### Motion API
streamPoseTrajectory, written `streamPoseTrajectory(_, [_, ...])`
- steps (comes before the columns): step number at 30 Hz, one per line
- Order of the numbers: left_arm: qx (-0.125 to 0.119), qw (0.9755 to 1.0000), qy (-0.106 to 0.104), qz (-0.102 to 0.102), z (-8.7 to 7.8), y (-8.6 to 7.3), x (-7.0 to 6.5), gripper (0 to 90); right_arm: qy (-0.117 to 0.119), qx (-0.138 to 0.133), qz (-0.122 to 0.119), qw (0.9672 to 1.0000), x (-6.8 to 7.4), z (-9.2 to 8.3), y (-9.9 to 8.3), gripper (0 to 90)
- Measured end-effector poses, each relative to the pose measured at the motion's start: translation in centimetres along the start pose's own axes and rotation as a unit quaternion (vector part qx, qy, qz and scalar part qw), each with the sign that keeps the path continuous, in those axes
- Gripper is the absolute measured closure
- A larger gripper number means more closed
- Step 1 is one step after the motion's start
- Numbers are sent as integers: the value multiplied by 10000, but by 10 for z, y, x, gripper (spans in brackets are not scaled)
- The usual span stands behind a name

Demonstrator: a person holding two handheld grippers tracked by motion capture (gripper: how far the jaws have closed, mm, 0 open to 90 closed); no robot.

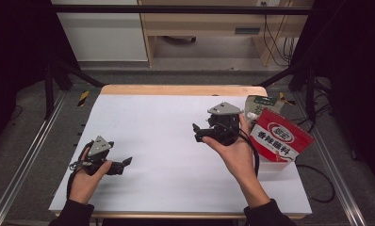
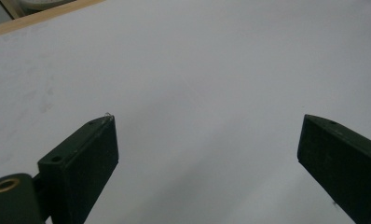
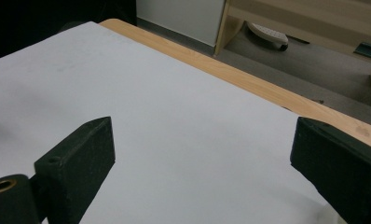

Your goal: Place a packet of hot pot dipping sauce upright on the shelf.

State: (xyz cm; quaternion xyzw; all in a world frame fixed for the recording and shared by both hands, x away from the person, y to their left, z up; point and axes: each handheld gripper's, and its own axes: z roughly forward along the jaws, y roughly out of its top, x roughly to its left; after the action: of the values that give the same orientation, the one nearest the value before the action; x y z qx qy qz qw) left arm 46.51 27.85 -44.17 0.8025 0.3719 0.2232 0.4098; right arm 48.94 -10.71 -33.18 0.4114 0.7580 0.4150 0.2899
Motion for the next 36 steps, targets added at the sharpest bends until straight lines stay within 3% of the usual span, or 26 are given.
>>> streamPoseTrajectory(36, [-8,10000,-13,0,-1,0,2,52,96,408,183,9990,6,28,-74,53])
